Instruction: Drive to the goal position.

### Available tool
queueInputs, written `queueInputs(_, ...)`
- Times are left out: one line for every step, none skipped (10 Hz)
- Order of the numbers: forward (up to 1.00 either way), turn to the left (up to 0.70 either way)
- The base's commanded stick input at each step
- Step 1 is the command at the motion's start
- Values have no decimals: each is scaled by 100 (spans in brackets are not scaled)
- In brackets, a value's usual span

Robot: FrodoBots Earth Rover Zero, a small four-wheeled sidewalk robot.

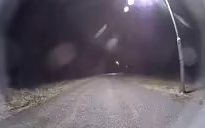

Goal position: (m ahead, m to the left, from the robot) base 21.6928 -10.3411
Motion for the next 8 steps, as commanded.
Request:
queueInputs(70,0)
queueInputs(70,0)
queueInputs(70,0)
queueInputs(70,0)
queueInputs(70,0)
queueInputs(70,0)
queueInputs(70,0)
queueInputs(70,2)
